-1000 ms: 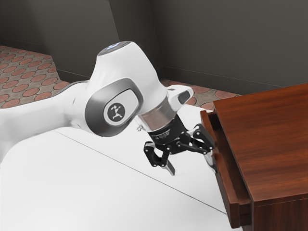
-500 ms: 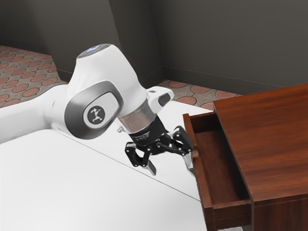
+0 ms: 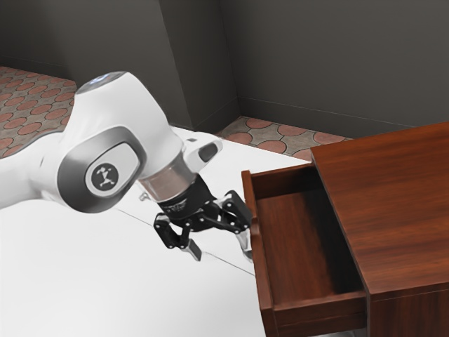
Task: Pull the drawer handle with one arm to open the drawer
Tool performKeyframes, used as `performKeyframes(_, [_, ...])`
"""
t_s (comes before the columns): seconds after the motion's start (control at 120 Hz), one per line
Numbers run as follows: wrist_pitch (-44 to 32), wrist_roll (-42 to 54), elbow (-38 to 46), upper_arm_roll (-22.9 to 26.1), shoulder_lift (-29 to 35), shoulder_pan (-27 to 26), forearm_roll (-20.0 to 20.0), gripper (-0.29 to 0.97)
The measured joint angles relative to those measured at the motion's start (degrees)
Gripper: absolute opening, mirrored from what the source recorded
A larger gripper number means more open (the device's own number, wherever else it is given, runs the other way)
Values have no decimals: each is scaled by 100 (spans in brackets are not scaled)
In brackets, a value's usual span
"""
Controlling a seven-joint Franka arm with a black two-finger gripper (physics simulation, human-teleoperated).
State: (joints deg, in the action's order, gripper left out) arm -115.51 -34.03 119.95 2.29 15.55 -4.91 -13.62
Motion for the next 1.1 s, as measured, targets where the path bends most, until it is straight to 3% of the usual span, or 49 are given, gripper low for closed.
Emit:
performKeyframes(0.4, [2,212,426,-150,525,45,64,67])
performKeyframes(0.7, [38,323,179,-418,870,-40,72,68])
performKeyframes(0.783, [257,322,-460,-402,800,-87,-57,68])
performKeyframes(0.9, [1166,182,-1672,-364,412,-128,-175,68])
performKeyframes(1.0, [2070,308,-2876,-240,-556,-10,-160,68])
performKeyframes(1.058, [2500,527,-3642,-133,-980,138,43,68])
performKeyframes(1.1, [2810,671,-4186,175,-1128,325,464,68])
